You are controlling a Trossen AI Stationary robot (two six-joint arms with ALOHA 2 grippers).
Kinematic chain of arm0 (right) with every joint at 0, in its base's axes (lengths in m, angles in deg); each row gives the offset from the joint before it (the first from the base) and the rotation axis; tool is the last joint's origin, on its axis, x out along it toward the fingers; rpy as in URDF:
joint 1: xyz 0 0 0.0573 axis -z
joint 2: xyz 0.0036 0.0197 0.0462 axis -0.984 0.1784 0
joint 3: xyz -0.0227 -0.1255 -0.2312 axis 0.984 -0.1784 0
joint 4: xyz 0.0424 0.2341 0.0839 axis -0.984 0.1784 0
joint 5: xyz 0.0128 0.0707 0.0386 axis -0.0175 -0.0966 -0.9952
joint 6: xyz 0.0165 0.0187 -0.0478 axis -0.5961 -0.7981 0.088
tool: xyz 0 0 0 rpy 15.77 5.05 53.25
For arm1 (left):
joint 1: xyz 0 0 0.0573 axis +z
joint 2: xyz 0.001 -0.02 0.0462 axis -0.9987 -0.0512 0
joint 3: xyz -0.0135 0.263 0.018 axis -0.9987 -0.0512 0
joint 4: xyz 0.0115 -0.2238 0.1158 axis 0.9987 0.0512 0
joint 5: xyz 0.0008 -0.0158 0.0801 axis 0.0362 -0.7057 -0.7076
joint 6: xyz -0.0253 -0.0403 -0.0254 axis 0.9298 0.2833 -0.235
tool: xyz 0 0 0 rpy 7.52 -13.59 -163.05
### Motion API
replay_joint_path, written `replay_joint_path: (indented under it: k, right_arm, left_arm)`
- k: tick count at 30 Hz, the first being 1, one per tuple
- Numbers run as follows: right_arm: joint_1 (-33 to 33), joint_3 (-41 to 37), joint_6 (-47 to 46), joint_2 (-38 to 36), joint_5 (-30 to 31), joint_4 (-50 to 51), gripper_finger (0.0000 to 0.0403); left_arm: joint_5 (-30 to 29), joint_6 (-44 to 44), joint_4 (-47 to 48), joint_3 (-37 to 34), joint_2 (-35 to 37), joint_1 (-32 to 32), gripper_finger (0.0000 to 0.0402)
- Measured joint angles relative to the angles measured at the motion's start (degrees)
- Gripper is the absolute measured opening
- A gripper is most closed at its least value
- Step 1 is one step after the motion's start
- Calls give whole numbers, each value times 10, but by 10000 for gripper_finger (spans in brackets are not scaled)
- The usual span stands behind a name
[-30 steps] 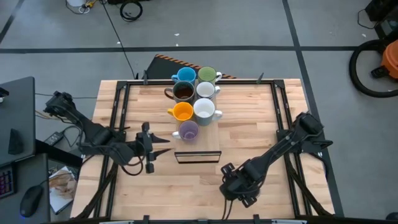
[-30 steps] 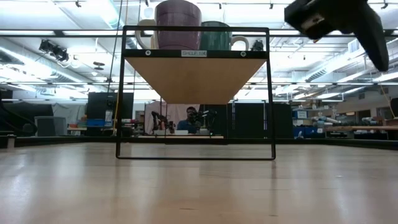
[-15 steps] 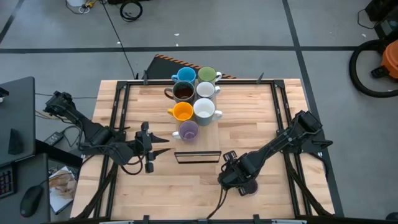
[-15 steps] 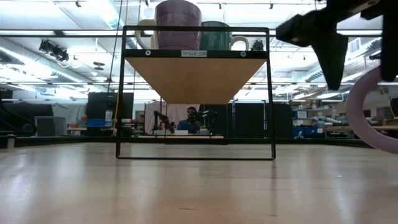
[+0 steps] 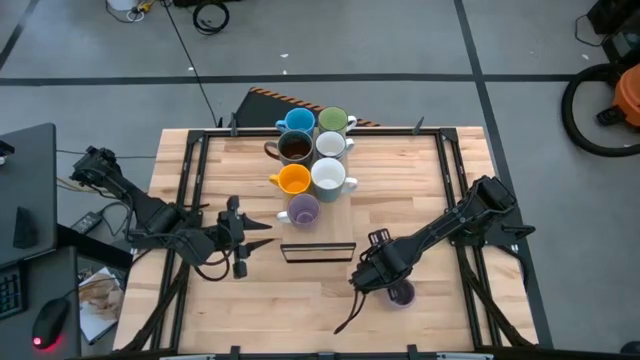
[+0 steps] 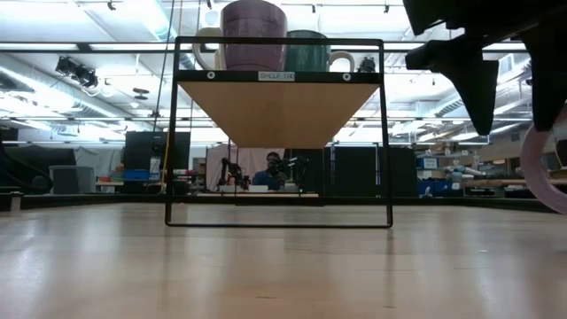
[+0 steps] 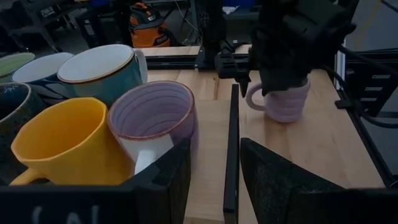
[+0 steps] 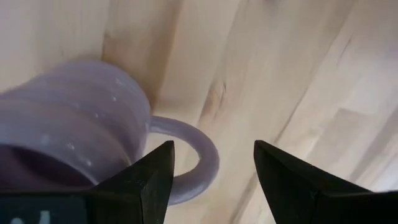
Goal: Place coffee mugs
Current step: Put the light violet mug on the shelf
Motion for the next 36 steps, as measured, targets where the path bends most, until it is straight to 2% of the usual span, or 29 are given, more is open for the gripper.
replay_joint_path:
  k: [15,24,29,36]
  right_arm:
    - [-5,-40,-28,-5,0,38,226]
    - [-20,-110,-77,-84,-1,-24,204]
    - [-35,-151,-125,-126,-22,-37,199]
    - [-58,-164,-170,-176,-50,-31,199]
  left_arm:
    - [0,0,12,0,0,0,144]
    - [0,0,12,0,0,0,144]
    - [0,0,12,0,0,0,144]
    - [0,0,12,0,0,0,144]
